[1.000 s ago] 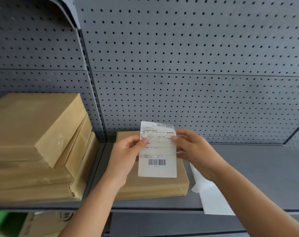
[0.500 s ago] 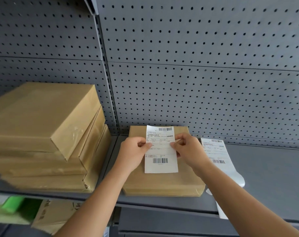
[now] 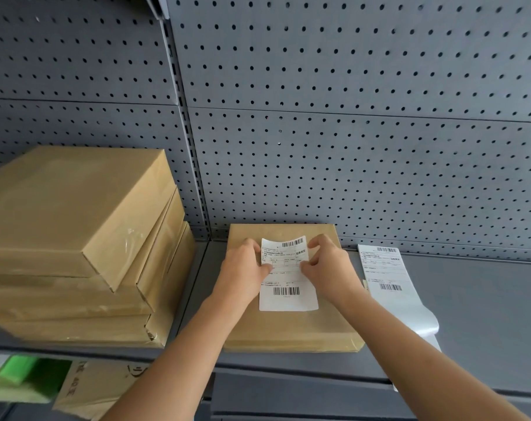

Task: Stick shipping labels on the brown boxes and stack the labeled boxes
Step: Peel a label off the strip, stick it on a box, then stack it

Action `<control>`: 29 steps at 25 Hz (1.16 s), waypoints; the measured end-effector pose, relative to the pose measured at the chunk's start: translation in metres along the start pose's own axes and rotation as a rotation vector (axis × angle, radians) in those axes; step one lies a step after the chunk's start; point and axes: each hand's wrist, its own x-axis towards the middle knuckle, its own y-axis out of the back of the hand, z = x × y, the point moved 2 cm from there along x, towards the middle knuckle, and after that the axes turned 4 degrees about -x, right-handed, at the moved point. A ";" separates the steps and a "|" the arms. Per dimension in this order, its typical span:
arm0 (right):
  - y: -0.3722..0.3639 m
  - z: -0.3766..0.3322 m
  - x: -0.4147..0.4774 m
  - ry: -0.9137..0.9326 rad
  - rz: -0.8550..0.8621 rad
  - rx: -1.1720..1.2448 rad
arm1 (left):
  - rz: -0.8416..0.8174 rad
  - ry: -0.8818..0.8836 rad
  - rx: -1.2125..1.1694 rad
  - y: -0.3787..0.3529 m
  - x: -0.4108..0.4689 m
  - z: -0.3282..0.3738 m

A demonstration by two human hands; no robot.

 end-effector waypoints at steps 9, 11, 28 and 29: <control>-0.009 0.005 -0.006 0.411 0.139 -0.478 | 0.002 -0.456 0.305 -0.004 -0.011 0.002; -0.018 0.003 -0.006 0.465 0.022 -0.471 | -0.110 -0.499 0.398 -0.011 -0.008 0.003; -0.016 0.022 -0.004 0.324 -0.112 -0.578 | -0.187 -0.344 0.475 -0.002 0.003 -0.022; -0.016 0.022 -0.004 0.309 -0.112 -0.576 | -0.178 -0.333 0.471 0.000 0.002 -0.024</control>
